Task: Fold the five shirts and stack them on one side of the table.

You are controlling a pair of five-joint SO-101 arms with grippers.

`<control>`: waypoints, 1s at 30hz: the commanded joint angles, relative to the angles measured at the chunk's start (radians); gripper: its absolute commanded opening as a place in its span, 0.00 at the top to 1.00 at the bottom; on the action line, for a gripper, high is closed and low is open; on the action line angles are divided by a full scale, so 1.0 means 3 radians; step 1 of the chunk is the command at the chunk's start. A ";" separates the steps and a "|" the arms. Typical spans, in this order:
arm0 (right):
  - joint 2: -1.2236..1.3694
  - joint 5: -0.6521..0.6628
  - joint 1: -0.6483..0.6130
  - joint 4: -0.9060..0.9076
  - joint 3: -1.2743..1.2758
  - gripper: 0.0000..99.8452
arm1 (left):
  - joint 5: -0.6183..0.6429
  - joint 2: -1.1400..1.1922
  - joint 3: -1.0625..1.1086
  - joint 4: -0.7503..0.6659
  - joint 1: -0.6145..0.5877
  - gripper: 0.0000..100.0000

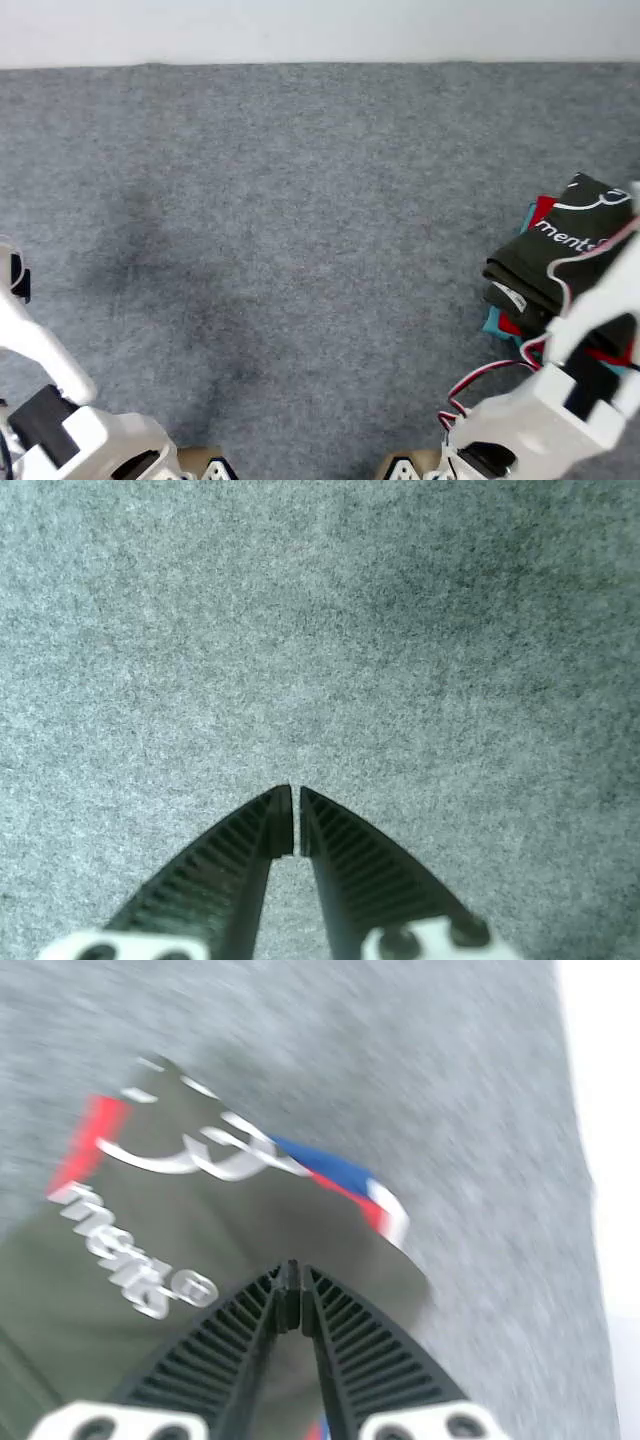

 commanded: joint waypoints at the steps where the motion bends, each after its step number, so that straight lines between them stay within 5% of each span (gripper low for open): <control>1: 0.0079 0.0000 -0.0233 -0.0315 0.0102 0.99 | -0.0031 -0.0169 -0.0023 0.0041 0.0015 0.98; 12: 0.1000 0.0000 -0.0662 -0.1230 0.0215 0.99 | -0.0031 -0.0169 -0.0018 0.0041 0.0015 0.98; 25: 0.0263 -0.0235 -0.0340 -0.0345 0.0179 0.99 | -0.0031 -0.0174 -0.0018 0.0041 0.0015 0.98; 30: 0.0785 -0.0235 -0.0217 -0.0908 0.0297 0.99 | -0.0031 -0.0174 -0.0018 0.0041 0.0020 0.98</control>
